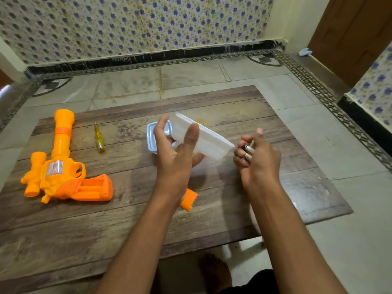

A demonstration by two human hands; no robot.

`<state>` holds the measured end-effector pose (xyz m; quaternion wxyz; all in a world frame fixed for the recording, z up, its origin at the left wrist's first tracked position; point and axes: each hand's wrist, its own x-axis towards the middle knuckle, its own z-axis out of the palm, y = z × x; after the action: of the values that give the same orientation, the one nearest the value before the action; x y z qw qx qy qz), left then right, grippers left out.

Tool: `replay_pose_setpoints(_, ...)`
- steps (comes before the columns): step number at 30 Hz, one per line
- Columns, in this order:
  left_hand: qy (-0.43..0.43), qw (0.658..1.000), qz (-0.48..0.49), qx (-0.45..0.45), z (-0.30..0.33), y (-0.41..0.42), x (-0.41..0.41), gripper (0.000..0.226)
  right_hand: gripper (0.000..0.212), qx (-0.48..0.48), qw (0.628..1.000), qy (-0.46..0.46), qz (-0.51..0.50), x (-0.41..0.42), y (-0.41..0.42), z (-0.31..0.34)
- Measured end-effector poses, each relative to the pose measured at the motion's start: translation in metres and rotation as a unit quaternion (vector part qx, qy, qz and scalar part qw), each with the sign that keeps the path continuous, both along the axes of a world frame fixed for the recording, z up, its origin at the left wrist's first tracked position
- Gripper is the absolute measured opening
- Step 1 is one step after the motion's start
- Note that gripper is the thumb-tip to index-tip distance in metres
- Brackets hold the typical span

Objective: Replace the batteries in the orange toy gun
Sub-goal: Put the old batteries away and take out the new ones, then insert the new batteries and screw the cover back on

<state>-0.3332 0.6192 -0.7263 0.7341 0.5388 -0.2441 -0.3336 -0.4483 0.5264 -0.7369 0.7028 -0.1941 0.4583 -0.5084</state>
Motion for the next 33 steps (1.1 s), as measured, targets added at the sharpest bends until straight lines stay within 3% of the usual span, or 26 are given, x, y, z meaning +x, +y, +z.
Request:
replay_pose_setpoints(3,-0.018,0.997,-0.077,0.011,-0.008,-0.001,-0.008,0.09,0.038,-0.017,0.998,0.046,-0.043,-0.016,-0.008,0.0)
replay_pose_setpoints(7,-0.131,0.981,-0.132,0.049,-0.017,-0.001,-0.011,0.089,0.037,-0.044,0.993,0.082,-0.073,-0.027,-0.013,-0.001)
replay_pose_setpoints(11,-0.191,0.968,-0.148,0.073,-0.023,0.0,-0.014,0.088,0.036,-0.068,0.987,0.113,-0.088,-0.03,-0.013,-0.001)
replay_pose_setpoints(13,-0.267,0.947,-0.141,0.107,-0.026,0.001,-0.012,0.087,0.038,-0.097,0.982,0.136,-0.085,-0.032,-0.013,-0.002)
replay_pose_setpoints(17,-0.43,0.871,-0.135,0.193,-0.03,0.005,-0.009,0.086,0.033,-0.196,0.948,0.244,-0.051,-0.032,-0.015,-0.007)
replay_pose_setpoints(21,-0.44,0.855,-0.143,0.235,-0.035,0.007,-0.006,0.087,0.031,-0.26,0.926,0.275,-0.004,-0.027,-0.012,-0.004)
replay_pose_setpoints(28,-0.473,0.843,-0.133,0.219,-0.036,0.007,-0.006,0.096,0.018,-0.199,0.961,0.138,0.133,-0.013,0.002,0.012)
replay_pose_setpoints(31,-0.469,0.842,-0.14,0.225,-0.03,0.013,0.001,0.109,0.024,-0.224,0.947,0.151,0.174,-0.006,0.008,0.013)
replay_pose_setpoints(33,-0.464,0.849,-0.127,0.216,-0.025,0.018,0.008,0.102,0.026,-0.253,0.932,0.165,0.202,-0.002,0.011,0.012)
